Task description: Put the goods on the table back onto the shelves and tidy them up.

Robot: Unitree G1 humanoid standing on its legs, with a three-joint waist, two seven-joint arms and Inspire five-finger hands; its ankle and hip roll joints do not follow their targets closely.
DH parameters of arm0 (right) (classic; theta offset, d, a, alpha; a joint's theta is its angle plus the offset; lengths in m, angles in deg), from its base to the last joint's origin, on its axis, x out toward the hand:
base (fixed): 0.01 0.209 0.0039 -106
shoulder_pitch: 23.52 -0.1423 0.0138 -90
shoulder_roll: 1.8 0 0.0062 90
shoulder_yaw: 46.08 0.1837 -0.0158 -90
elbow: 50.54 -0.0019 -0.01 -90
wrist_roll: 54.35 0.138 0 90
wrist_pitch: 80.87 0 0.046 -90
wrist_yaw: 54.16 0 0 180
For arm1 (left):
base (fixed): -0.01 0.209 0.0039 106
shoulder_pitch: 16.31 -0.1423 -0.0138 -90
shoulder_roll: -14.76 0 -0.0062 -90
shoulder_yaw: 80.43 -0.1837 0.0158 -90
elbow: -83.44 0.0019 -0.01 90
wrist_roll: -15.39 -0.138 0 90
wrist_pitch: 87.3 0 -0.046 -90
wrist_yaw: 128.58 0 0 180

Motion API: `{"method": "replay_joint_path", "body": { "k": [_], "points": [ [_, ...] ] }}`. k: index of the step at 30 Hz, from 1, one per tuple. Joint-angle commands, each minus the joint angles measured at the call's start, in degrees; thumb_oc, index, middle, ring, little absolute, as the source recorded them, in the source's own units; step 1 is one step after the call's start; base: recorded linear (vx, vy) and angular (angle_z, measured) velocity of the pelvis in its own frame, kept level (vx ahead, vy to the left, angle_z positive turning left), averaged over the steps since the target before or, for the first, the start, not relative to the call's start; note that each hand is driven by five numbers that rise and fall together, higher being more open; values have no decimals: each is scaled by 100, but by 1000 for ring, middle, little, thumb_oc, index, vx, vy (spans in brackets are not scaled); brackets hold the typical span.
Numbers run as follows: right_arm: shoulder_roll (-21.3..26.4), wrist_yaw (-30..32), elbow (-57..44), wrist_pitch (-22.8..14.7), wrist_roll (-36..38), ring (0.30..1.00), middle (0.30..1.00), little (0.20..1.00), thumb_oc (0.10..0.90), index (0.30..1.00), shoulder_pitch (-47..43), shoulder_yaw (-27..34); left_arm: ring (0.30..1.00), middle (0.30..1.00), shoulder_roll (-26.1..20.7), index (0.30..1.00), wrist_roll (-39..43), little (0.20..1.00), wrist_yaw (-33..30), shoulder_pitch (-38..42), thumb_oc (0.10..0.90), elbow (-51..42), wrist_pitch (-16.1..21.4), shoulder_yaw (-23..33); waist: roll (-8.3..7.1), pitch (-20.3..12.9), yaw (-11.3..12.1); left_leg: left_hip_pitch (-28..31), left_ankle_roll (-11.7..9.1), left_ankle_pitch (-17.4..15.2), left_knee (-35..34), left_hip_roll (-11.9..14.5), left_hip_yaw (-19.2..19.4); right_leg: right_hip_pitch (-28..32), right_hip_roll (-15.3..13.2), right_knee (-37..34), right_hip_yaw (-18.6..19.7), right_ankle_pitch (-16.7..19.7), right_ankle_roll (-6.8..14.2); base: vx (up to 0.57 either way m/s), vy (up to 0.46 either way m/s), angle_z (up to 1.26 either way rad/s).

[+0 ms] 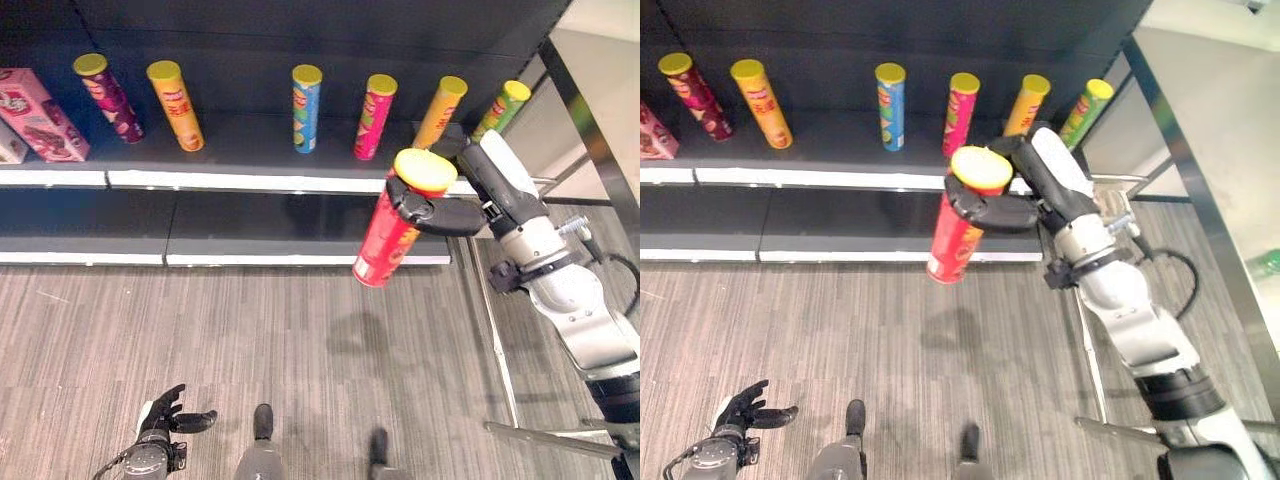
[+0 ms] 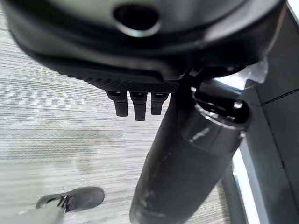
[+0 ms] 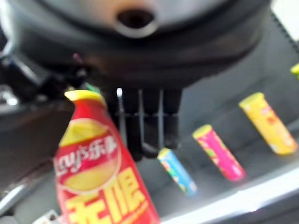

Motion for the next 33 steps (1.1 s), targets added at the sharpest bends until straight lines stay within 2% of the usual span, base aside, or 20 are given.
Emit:
{"method": "replay_joint_path", "body": {
  "k": [1,2,4,5,7,9,12,13,14,16,21,23,24,26,27,28,29,31,32,33],
  "points": [
    [452,290,-112,-424,255,300,300,300,400,300,-578,280,900,900,-161,900,-9,900,-18,-234,800,-83,42,-373,-80,-458,-33,162,63,-647,109,-774,-429,-368,246,298,-353,-584,464,378,160,51],
    [625,291,-153,-442,266,300,300,300,400,300,-610,305,900,900,-61,900,-47,900,-4,-177,800,-161,86,-510,-130,-409,-71,244,105,-791,238,-959,-600,-230,217,213,-518,-624,403,258,46,53],
    [763,302,-109,-407,252,300,300,300,400,300,-725,177,900,900,87,900,-15,900,-5,-192,800,-314,104,-606,-195,-391,-23,332,17,-1162,686,-933,-628,-44,60,453,-650,-672,240,424,-58,91],
    [816,233,-144,-399,356,300,300,300,400,300,-769,104,900,900,223,900,154,900,49,-353,800,-500,133,-643,-182,-376,52,2,-192,-1137,2123,-911,-595,319,-8,498,-789,-844,108,383,-96,96],
    [817,232,-142,-398,357,300,300,300,400,300,-774,100,900,900,225,900,154,900,48,-356,800,-505,130,-642,-164,-377,44,-47,-195,-1183,2214,-896,-604,315,7,499,-799,-843,105,145,-15,49],
    [788,176,-26,-336,411,300,300,300,400,300,-822,-53,900,900,323,900,345,900,37,-418,800,-532,73,-614,-172,-301,219,-612,-283,-852,3130,-805,-632,637,-9,470,-778,-1050,-2,297,66,24],
    [792,112,-24,-305,481,300,300,300,400,300,-801,-90,900,900,351,900,410,900,66,-529,800,-595,77,-657,-219,-370,312,-692,-235,-1022,2339,-386,-575,880,-165,376,-698,-1226,138,308,113,8],
    [803,131,-13,-326,492,300,300,300,400,300,-788,-64,900,900,346,900,417,900,40,-531,800,-603,92,-667,-205,-403,318,-685,-293,-894,1890,-167,-602,920,-227,351,-685,-1277,183,421,302,-26],
    [781,210,73,-351,519,300,300,300,400,300,-777,-19,900,900,320,900,435,900,8,-504,800,-569,88,-708,-118,-470,328,-938,-490,-288,1074,342,-723,1048,-314,264,-613,-1402,268,435,350,-25],
    [688,329,196,-366,473,300,300,300,400,300,-699,56,900,900,280,900,389,900,-41,-513,800,-545,133,-747,-50,-555,397,-1332,-806,126,193,692,-1013,1403,-533,102,-431,-1575,417,581,493,-16],
    [513,327,71,-289,265,300,300,300,400,300,-446,244,900,900,201,900,223,900,-13,-521,800,-510,123,-779,209,-699,411,-1273,-916,312,109,713,-917,1783,-1068,94,-328,-1560,693,384,501,-33],
    [39,319,24,-200,-46,300,300,300,400,300,-402,218,900,900,-73,900,-19,900,-20,-414,800,-461,86,-679,197,-740,301,-1163,-642,-101,726,240,-496,1425,-1866,533,-229,-777,757,365,722,-77],
    [-65,361,11,-219,-102,300,300,300,400,300,-473,135,900,900,-165,900,25,900,-63,-354,800,-485,107,-591,166,-707,280,-1086,-590,-165,753,188,-328,1180,-1959,725,-196,-443,698,168,483,-19],
    [-100,394,-28,-191,-121,300,300,300,400,300,-470,136,900,900,-218,900,36,900,-88,-341,800,-497,83,-530,156,-706,286,-1060,-522,-193,749,135,-245,1096,-1976,751,-175,-325,670,70,220,-68],
    [-150,346,-68,-199,-124,300,300,300,400,300,-404,186,900,900,-274,900,8,900,-71,-330,800,-443,58,-455,139,-726,221,-952,-434,-200,578,20,-165,938,-1705,844,25,-286,597,71,169,-51],
    [-151,345,-72,-197,-125,300,300,300,400,300,-397,190,900,900,-276,900,8,900,-71,-331,800,-444,58,-456,135,-723,235,-935,-435,-198,563,22,-151,933,-1706,855,40,-294,597,139,288,-13],
    [-189,343,-62,-209,-76,300,300,300,400,300,-448,188,900,900,-356,900,11,900,-95,-292,800,-348,61,-412,114,-743,231,-818,-372,-189,375,-76,-47,835,-1410,721,-69,-417,595,70,119,11],
    [-200,346,-77,-241,-25,300,300,300,400,300,-511,136,900,900,-381,900,26,900,-116,-264,800,-296,68,-411,110,-737,211,-762,-343,-170,253,-111,-7,706,-1239,674,-180,-512,572,90,162,8],
    [-180,352,-82,-265,23,300,300,300,400,300,-498,136,900,900,-327,900,50,900,-137,-215,800,-253,46,-405,135,-681,140,-655,-277,-153,95,-224,3,453,-857,610,-214,-729,532,76,143,3],
    [-180,352,-82,-265,24,300,300,300,400,300,-499,136,900,900,-327,900,50,900,-137,-215,800,-253,46,-405,135,-679,140,-654,-277,-153,95,-223,3,455,-857,611,-215,-730,532,77,164,21]
  ]
}}
